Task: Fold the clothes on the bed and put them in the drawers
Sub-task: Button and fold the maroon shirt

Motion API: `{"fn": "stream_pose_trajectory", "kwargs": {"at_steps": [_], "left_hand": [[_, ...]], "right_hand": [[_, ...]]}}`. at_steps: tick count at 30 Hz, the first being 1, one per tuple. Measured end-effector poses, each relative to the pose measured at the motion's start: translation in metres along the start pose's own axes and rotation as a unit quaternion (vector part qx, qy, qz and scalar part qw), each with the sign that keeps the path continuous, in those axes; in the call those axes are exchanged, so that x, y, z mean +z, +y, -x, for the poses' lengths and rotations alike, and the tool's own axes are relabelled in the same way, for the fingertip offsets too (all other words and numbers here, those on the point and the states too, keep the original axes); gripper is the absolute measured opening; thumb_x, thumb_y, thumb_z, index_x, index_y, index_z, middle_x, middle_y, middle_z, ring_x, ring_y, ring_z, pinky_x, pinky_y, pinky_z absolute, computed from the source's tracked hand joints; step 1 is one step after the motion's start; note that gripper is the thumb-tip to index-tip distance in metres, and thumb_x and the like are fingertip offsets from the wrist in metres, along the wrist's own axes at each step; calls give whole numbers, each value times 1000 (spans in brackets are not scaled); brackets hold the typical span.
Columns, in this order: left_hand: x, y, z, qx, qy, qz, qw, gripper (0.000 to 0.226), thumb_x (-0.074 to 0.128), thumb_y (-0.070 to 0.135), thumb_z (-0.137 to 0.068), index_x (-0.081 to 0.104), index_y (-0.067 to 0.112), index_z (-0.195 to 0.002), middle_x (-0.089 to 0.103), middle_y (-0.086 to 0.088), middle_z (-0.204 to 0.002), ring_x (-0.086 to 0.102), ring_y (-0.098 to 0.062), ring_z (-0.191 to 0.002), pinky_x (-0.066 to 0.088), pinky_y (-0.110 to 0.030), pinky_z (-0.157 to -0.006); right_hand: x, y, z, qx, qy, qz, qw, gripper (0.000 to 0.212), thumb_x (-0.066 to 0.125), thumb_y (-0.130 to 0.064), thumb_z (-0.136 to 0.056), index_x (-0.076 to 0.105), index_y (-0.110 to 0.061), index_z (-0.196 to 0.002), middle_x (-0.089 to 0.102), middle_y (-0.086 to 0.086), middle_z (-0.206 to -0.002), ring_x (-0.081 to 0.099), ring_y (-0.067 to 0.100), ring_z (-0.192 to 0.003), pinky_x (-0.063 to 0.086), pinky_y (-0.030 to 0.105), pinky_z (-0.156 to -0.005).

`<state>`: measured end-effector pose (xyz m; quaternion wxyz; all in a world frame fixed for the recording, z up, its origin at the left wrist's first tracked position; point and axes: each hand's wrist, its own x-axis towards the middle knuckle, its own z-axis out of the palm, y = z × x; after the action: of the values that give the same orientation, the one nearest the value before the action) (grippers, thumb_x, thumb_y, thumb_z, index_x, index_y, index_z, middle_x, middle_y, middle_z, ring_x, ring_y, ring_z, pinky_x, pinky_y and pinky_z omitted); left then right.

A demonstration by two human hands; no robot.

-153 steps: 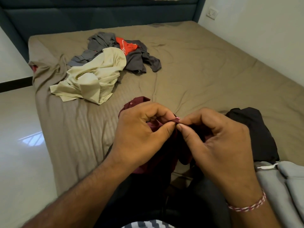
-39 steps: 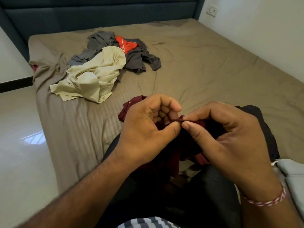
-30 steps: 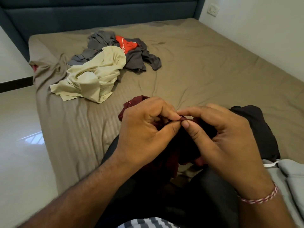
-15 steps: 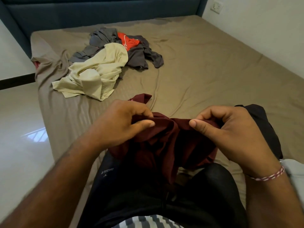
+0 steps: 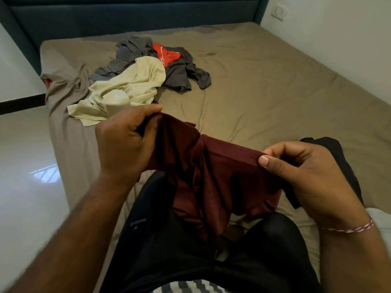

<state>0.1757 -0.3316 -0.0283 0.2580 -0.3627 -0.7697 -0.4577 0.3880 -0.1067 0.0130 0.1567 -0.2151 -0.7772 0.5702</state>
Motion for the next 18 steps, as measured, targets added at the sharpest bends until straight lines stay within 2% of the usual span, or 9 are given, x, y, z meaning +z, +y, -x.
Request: {"fn": "stream_pose_trajectory", "kwargs": {"at_steps": [2,5,9,13,15,16,17,18], "left_hand": [[2,14,2,7,15,67,998,19,71,12,-99,75,5,-116,75,-2,-108,73,-13,-100,60,-31,-88],[5,40,10,49,-8,155,987,15,75,6,-96,76,5,-111,77,-6,-99,75,-20,-89,60,-43,-74],[10,66,19,86,-24,204,975,10,79,6,-91,78,4,-101,76,2,-89,70,-12,-74,54,-31,-64],[19,76,22,107,-42,235,965,9,82,10,-88,78,2,-93,77,0,-90,71,-8,-79,55,-29,-69],[21,76,22,115,-41,242,963,10,82,10,-87,77,2,-91,77,-1,-89,71,-9,-80,55,-32,-70],[21,76,22,118,-42,244,962,10,82,9,-87,77,2,-90,77,-2,-88,72,-10,-80,55,-34,-70],[22,75,22,122,-46,243,961,9,83,8,-86,78,1,-90,77,-2,-89,72,-11,-81,54,-35,-70],[23,74,22,125,-50,241,961,9,83,6,-87,78,0,-91,77,-3,-89,72,-12,-82,54,-36,-71]], "right_hand": [[4,-6,3,-2,-9,-62,998,22,80,-30,-77,77,-10,-84,69,23,-82,65,27,-73,55,28,-62],[10,-17,7,-2,-26,-123,992,21,79,-28,-75,77,-8,-84,70,17,-80,65,27,-71,56,29,-62],[20,-31,12,-3,-40,-158,987,18,78,-26,-75,79,-11,-85,73,16,-80,70,25,-70,60,30,-60],[30,-37,16,-10,-15,-146,989,20,78,-29,-75,80,-13,-86,71,26,-86,68,35,-75,59,37,-65],[33,-37,17,-23,-5,-133,991,20,77,-30,-76,80,-14,-87,70,28,-87,68,46,-77,59,48,-69],[34,-37,18,-27,-1,-128,991,19,77,-30,-77,80,-15,-88,70,28,-88,65,54,-79,57,58,-71],[35,-36,18,-27,1,-123,992,19,77,-30,-77,80,-15,-88,70,29,-88,62,60,-80,54,68,-71],[35,-36,18,-27,2,-119,992,18,77,-30,-78,80,-15,-88,70,28,-87,61,61,-80,52,72,-70]]}}
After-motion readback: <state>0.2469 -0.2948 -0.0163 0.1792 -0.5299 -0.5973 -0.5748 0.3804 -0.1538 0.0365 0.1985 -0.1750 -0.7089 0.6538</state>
